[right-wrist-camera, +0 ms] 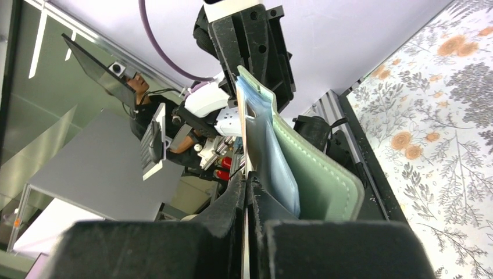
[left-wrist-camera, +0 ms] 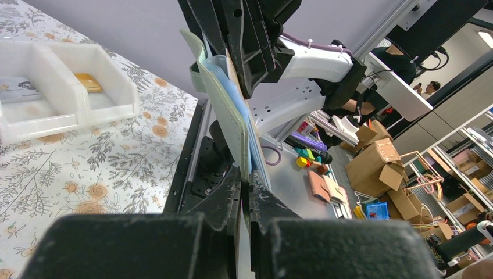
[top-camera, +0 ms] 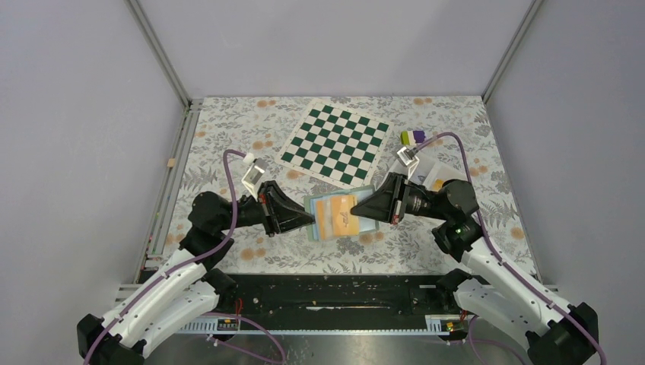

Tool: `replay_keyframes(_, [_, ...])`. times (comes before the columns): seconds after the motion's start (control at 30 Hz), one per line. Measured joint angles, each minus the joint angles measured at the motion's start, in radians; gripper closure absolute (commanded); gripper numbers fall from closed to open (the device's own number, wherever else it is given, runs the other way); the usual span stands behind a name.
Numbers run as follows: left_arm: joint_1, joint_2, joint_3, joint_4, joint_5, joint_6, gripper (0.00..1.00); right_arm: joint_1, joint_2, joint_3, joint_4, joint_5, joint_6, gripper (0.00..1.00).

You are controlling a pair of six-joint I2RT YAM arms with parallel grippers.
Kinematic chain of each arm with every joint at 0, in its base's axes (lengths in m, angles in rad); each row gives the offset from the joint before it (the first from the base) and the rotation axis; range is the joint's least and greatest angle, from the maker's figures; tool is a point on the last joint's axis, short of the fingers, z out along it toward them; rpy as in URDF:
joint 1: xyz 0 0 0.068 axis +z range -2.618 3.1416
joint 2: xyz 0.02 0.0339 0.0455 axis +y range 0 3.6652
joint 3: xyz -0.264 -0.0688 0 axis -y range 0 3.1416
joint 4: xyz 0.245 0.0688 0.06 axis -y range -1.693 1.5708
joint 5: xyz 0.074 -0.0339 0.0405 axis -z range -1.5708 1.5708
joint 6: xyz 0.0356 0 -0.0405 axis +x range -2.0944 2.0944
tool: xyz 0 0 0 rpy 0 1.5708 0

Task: Take the credit cards out of the card holder
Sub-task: Remove the credit card from the card holder, then place the credit card in the storage box.

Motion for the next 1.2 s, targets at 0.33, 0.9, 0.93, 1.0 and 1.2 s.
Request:
replay_keyframes(0.33, [0.0, -0.022, 0.0, -0.061, -0.029, 0.048, 1.0, -0.092, -0.1, -0.005, -0.135, -0.024, -0.009, 1.0])
replay_keyframes(0.9, [0.0, -0.088, 0.023, -0.326, -0.133, 0.246, 1.0, -0.225, -0.164, 0.045, -0.368, -0.04, -0.051, 1.0])
replay_keyframes(0.93, [0.0, -0.097, 0.032, -0.359, -0.152, 0.269, 1.0, -0.229, -0.169, 0.055, -0.376, -0.034, -0.053, 1.0])
replay_keyframes(1.0, [0.0, -0.113, 0.045, -0.41, -0.188, 0.301, 1.0, -0.233, -0.18, 0.072, -0.396, -0.009, -0.054, 1.0])
replay_keyframes(1.2, [0.0, -0.192, 0.079, -0.591, -0.325, 0.415, 1.0, -0.235, -0.232, 0.088, -0.497, 0.25, -0.039, 1.0])
